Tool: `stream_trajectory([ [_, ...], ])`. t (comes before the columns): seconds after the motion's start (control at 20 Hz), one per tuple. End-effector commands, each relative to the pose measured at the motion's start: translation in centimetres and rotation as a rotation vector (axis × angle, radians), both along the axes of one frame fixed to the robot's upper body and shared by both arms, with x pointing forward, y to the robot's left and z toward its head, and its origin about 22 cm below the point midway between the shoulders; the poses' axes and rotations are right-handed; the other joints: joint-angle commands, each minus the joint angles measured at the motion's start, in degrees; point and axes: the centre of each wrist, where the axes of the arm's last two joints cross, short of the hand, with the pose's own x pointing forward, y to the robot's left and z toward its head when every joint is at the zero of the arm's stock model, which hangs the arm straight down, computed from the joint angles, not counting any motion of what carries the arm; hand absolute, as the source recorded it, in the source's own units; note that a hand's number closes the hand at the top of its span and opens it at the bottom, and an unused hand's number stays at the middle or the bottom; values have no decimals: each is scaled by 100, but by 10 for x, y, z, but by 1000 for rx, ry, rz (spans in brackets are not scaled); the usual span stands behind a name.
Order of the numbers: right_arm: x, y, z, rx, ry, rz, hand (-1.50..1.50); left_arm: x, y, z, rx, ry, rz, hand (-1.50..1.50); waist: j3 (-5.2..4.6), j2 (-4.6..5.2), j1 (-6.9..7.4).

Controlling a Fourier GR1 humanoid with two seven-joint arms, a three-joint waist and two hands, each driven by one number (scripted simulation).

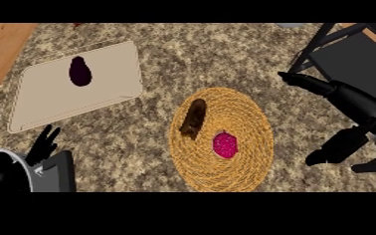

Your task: Pick the cupcake from the placemat and place it in the tiered shelf

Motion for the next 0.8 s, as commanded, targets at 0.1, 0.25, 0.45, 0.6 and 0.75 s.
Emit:
stream_trajectory([
  [0.1,-3,25,24,-156,4,-58,-150,22,-36,-12,-200,31,43,0,-273,65,-100],
  [0.25,-5,58,30,-174,5,-77,-150,28,-34,-6,-197,19,32,0,-278,77,-26],
  [0.45,-6,79,28,-286,6,-157,-150,26,-32,-8,-204,23,18,0,-273,88,46],
  [0.6,-13,103,27,-309,43,-157,-150,38,-31,-1,-195,9,18,0,-270,92,3],
  [0.75,-22,115,21,-385,73,-151,-150,30,-24,-5,-189,28,23,0,-262,73,42],
])
